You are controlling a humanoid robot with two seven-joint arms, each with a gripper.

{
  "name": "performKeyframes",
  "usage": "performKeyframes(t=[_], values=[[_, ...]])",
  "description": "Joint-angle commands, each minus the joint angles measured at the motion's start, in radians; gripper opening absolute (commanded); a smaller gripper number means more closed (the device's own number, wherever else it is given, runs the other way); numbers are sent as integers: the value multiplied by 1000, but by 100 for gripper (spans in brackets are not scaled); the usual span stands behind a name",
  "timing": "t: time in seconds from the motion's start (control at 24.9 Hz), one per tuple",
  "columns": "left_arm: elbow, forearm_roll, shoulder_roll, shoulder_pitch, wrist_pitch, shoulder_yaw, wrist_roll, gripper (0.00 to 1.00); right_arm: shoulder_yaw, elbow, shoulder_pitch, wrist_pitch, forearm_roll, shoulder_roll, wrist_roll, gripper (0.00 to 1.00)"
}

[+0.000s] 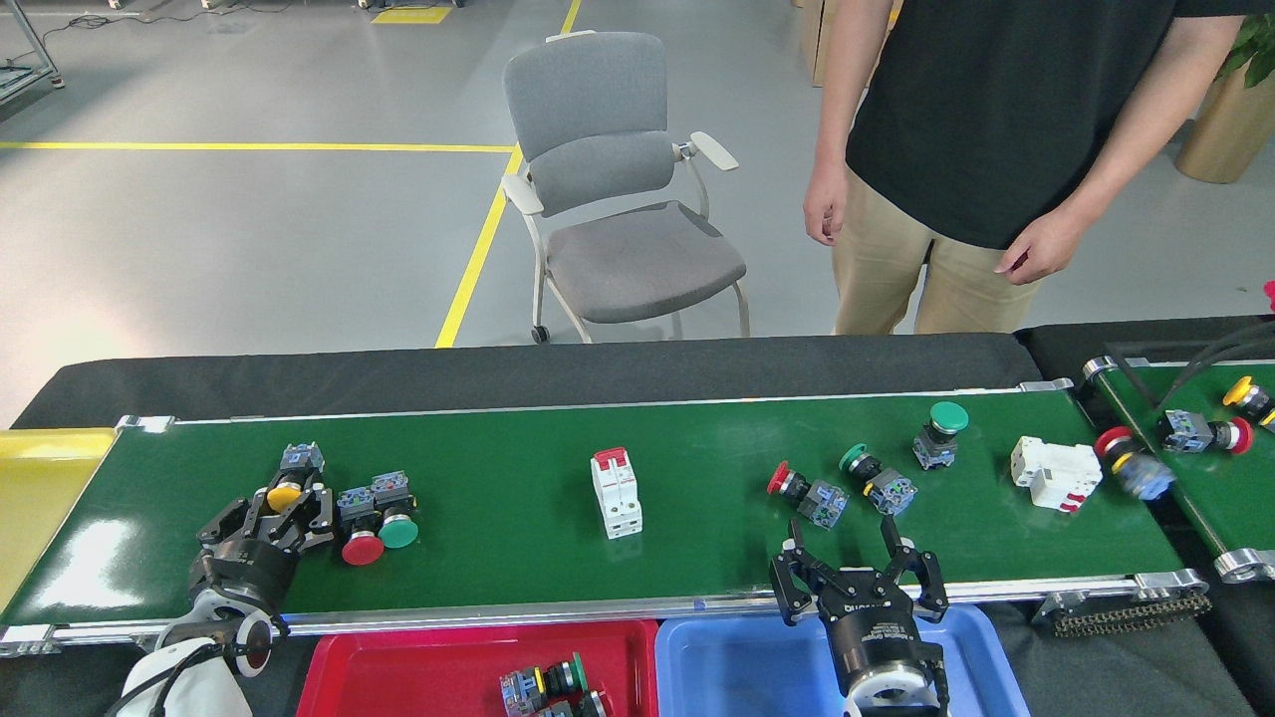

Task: Pick switch part from conveyor to tray

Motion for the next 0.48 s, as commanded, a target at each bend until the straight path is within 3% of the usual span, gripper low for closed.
performKeyframes(t=[0.0,0.12,0.24,0.32,0.36,0.4,0.44], values=[[-100,25,-2,26,-45,-1,11,3,1,30,-51,3,2,23,2,100],[-233,89,-18,93,-80,-3,3,3,7,109,-116,3,2,43,0,100],[-399,123,-13,221,-223,-49,-1,4,32,195,-168,3,0,72,0,93],[-495,126,1,328,-353,-72,-1,8,47,201,-172,0,-1,76,0,77],[-546,126,7,392,-407,-73,-1,12,56,201,-172,-5,2,73,3,47],[-589,128,10,449,-407,-66,-1,21,70,201,-174,-8,2,67,6,26],[-617,128,12,497,-407,-64,-1,31,86,197,-174,-8,2,64,15,23]])
